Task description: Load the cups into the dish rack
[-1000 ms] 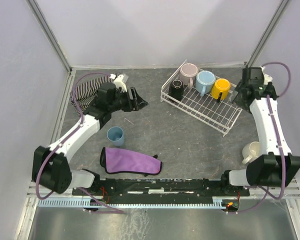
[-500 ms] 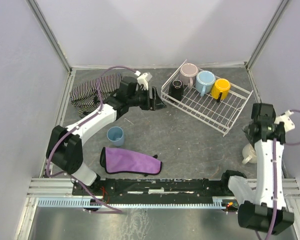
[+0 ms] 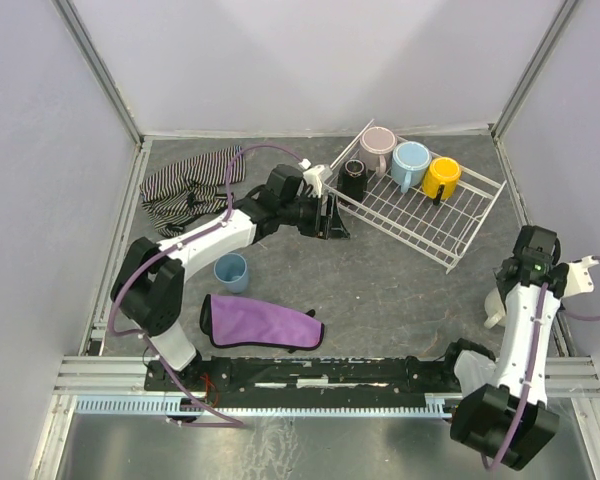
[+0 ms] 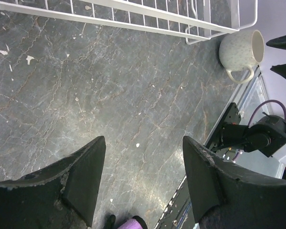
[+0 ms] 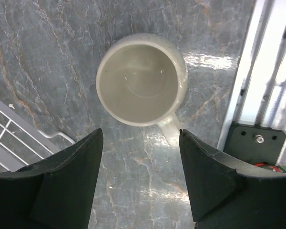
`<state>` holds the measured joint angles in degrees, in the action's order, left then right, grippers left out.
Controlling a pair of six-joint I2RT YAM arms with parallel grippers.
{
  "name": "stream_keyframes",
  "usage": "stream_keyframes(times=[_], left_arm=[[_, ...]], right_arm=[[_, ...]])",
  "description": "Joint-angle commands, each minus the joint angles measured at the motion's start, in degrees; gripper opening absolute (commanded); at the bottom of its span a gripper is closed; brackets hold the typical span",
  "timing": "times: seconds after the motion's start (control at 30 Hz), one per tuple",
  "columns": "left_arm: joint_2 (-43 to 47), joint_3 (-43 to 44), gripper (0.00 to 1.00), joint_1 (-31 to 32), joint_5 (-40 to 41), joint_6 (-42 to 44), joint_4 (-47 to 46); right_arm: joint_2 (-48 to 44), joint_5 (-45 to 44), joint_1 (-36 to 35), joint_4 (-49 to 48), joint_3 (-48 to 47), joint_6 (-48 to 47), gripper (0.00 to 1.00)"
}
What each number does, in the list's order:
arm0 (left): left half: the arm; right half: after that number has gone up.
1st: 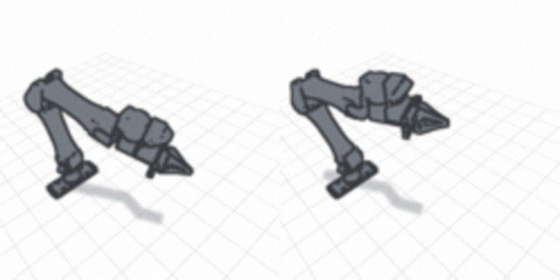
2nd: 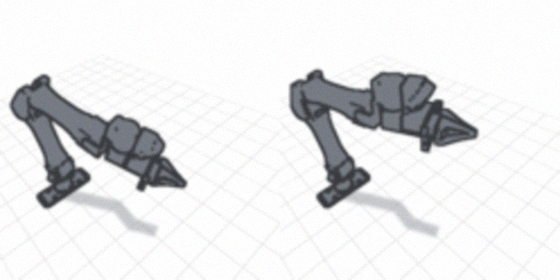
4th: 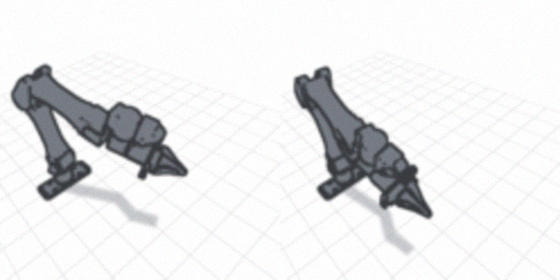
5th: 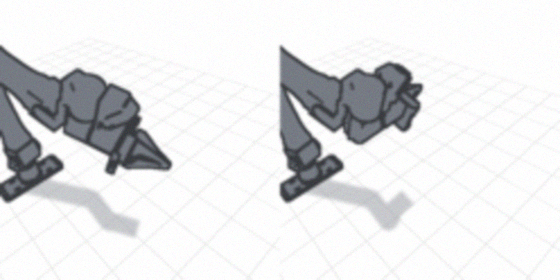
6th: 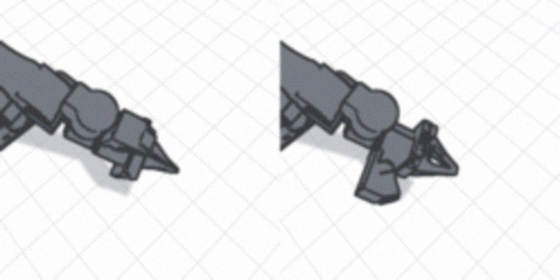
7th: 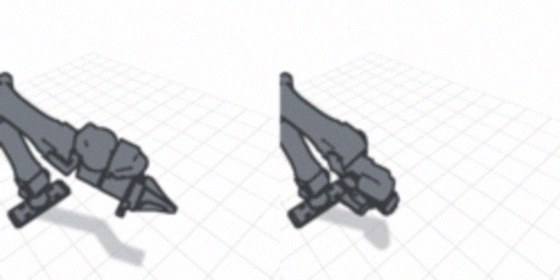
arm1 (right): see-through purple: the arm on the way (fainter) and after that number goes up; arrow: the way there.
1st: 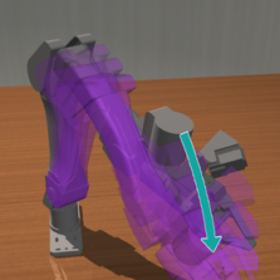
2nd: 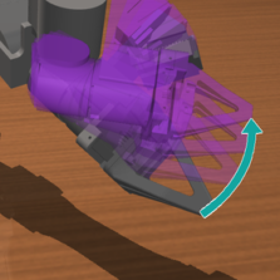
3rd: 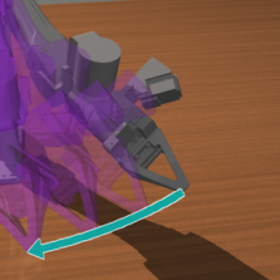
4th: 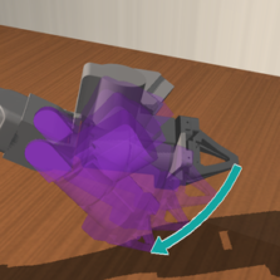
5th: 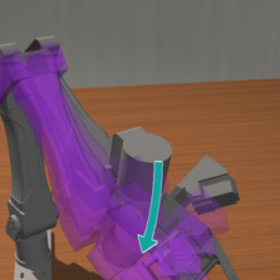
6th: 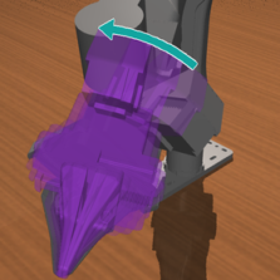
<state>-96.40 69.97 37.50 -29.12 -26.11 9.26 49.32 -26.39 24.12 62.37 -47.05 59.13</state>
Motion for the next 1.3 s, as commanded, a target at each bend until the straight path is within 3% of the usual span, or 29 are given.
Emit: stream_keyframes(times=[0.0, 0.4, 0.83, 1.13, 1.2, 1.27], left_arm=[[-0.5, 3.1, 0.72, 0.2, -0.7, 3.0, 0.0], [-1.7, 3.9, 0.72, 0.2, 1.1, 3.8, 1.1], [-1.4, 3.3, 0.72, 0.2, 1.5, 3.2, 1.0], [0.6, 1.5, 0.72, 0.1, 0.9, -0.1, -0.7], [0.4, 1.7, 0.72, 0.1, -0.3, -1.5, -1.0], [0.4, 1.7, 0.73, 0.2, -1.3, -2.8, -1.7]], right_arm=[[2.9, 7.0, 5.2, -9.5, 1.3, -4.9, 0.73], [14.6, 17.6, 9.0, -21.7, 2.3, -9.5, 0.65], [19.9, 14.5, 9.5, -23.8, 3.7, -11.8, 0.61], [22.6, 14.3, 9.9, -26.7, 5.3, -14.5, 0.35], [22.9, 14.5, 9.9, -27.1, 5.7, -15.0, 0.26], [22.9, 15.0, 9.9, -27.5, 6.0, -15.6, 0.09]])
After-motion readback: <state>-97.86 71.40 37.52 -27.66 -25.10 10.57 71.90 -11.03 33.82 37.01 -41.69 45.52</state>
